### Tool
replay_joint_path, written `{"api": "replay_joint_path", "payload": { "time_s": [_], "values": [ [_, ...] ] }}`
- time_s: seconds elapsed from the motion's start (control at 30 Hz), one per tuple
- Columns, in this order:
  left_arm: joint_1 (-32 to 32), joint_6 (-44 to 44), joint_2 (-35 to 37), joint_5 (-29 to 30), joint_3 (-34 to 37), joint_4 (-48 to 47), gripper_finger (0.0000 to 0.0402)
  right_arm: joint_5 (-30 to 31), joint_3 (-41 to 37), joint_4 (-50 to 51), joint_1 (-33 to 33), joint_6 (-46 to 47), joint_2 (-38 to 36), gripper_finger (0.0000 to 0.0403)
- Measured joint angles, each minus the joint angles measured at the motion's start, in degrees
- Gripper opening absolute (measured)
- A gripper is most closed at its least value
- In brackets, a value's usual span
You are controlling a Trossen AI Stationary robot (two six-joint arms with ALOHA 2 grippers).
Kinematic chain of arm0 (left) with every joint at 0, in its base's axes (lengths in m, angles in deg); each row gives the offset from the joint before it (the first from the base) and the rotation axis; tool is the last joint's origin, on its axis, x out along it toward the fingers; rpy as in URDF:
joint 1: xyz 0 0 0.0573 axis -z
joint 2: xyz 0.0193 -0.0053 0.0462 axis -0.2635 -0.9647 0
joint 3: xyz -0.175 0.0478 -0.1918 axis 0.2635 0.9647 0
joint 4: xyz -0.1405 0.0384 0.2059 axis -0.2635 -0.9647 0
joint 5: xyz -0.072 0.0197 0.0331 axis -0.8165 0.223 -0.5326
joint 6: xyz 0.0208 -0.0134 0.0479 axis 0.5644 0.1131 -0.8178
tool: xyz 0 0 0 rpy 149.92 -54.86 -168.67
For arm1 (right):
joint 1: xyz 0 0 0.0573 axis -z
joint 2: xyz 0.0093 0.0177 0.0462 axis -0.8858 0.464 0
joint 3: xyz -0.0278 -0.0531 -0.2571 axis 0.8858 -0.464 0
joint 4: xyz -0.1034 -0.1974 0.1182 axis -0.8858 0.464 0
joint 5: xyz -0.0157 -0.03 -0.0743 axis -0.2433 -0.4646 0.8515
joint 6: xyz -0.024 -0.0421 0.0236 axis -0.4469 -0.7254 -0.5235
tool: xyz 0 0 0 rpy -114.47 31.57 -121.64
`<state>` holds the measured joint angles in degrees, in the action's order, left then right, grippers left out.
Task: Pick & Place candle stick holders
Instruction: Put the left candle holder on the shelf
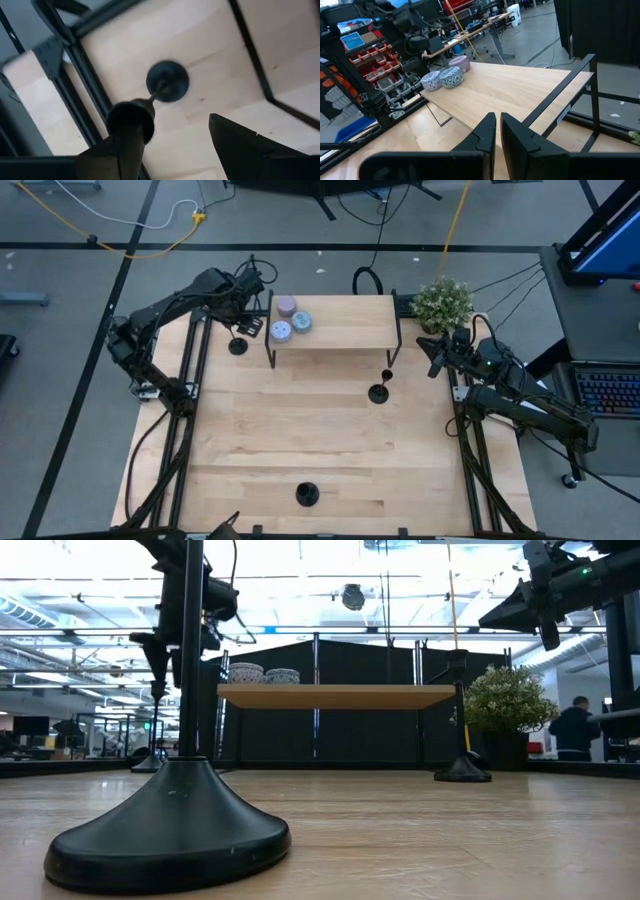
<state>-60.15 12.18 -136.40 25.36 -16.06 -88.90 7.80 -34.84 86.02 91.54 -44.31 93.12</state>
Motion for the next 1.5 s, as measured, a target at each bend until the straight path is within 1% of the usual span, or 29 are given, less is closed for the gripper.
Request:
{"api": "replay_joint_path", "payload": {
  "time_s": [0.1, 0.27, 0.37, 0.47, 0.57, 0.6, 0.77, 0.93, 0.97, 1.03, 1.1, 1.17, 1.3, 1.43, 1.5],
  "values": [
    [-0.7, 0.0, 0.0, -1.2, 3.4, 2.1, 0.0214, 0.0, 0.0, 0.0, 0.0, 0.0, 0.0, 0.0018],
    [-1.2, 0.4, 0.4, 1.2, 7.7, 3.5, 0.0182, 0.0, 0.0, 0.0, 0.0, 0.0, 0.0, 0.0018],
    [-1.1, 1.6, 0.3, 4.6, 8.4, 3.4, 0.0145, 0.0, 0.0, 0.0, 0.0, 0.0, 0.0, 0.0018],
    [-1.2, 2.6, 0.3, 6.6, 8.5, 3.5, 0.0092, 0.0, 0.0, 0.0, 0.0, 0.0, 0.0, 0.0018],
    [-1.1, 2.3, 0.3, 6.0, 8.3, 4.4, 0.0035, 0.0, 0.0, 0.0, 0.0, 0.0, 0.0, 0.0018],
    [-1.1, 2.1, 0.4, 5.1, 8.3, 4.6, 0.0029, 0.0, 0.0, 0.0, 0.0, 0.0, 0.0, 0.0018],
    [-1.1, 2.5, 1.0, 3.9, 8.4, 3.4, 0.0028, 0.1, 0.0, 0.0, 0.0, 2.3, 0.0, 0.0018],
    [-0.3, 3.7, 3.1, 3.0, 6.5, -1.4, 0.0023, -0.2, 0.0, -0.3, 0.0, 3.1, 0.0, 0.0018],
    [-0.1, 4.1, 3.6, 3.1, 5.9, -3.7, 0.0023, -0.5, 0.0, -0.6, 0.0, 3.1, 0.0, 0.0018],
    [0.6, 4.7, 5.0, 1.7, 3.7, -6.9, 0.0023, -2.6, 0.0, -1.1, 0.0, 3.0, 0.0, 0.0018],
    [1.7, 5.5, 6.0, 1.9, 1.6, -11.0, 0.0022, -4.8, 0.0, -1.7, 0.0, 2.6, 0.0, 0.0018],
    [3.4, 6.1, 6.1, 1.3, 0.0, -12.2, 0.0022, -7.0, 0.0, -2.3, 0.0, 2.5, 0.1, 0.0018],
    [6.9, 6.3, 8.7, -8.1, -4.1, -11.7, 0.0022, -12.4, 0.0, -5.6, 0.0, 1.6, 0.8, 0.0018],
    [13.1, 7.8, 8.3, -14.7, -8.8, -12.1, 0.0022, -19.6, 0.0, -12.6, -0.1, -2.5, 2.9, 0.0018],
    [16.2, 8.7, 8.6, -17.7, -11.5, -11.5, 0.0022, -21.3, 0.0, -16.5, -0.1, -4.1, 4.5, 0.0018]
  ]
}}
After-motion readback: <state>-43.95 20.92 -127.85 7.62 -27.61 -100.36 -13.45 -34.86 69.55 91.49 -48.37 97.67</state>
